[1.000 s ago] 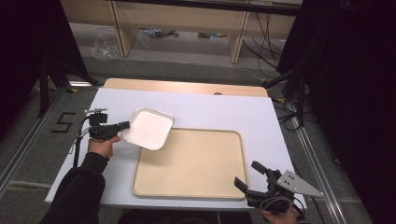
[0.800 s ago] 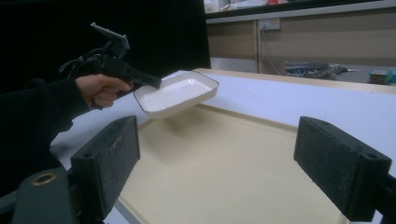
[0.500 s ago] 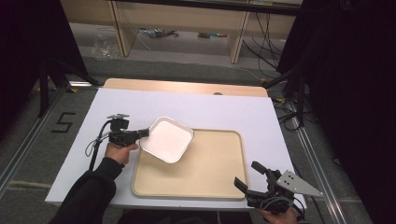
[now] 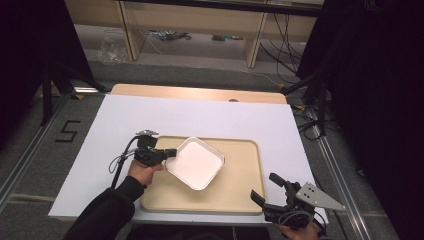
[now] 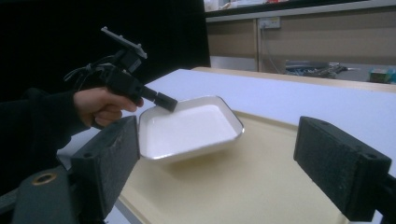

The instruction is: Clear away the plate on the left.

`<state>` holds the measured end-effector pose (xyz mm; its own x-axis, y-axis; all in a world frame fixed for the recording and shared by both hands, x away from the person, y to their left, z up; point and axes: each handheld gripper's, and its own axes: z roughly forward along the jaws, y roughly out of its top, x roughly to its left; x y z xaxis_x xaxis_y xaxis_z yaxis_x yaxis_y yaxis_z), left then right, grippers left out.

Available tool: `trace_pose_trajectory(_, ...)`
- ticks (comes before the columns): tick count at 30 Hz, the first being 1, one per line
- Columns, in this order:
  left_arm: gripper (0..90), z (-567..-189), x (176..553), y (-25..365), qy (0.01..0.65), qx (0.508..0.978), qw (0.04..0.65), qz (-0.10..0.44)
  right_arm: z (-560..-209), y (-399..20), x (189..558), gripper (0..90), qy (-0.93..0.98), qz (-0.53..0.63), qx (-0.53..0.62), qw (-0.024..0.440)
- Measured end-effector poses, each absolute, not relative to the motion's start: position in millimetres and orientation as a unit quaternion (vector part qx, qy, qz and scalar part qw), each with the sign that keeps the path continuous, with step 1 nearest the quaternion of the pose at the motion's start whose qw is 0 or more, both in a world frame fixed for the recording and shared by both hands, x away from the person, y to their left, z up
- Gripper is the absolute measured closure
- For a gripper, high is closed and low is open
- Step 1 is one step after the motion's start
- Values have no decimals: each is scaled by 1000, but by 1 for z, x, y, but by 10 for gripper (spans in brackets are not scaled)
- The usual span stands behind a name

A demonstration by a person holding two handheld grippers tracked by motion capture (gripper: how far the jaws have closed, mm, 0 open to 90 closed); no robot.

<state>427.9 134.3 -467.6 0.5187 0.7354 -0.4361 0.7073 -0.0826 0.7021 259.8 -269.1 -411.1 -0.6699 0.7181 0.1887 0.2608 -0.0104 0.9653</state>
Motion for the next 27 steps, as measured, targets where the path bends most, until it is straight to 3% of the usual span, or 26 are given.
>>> trace_pose_trajectory(23, 876, -492, 401, 106, 478, 775, 413, -14, -410, -269, 257, 152, 683, 606, 369, 175)
trace_pose_trajectory(27, 871, -492, 392, 103, 494, 765, 414, -12, -411, -268, 257, 152, 680, 609, 370, 173)
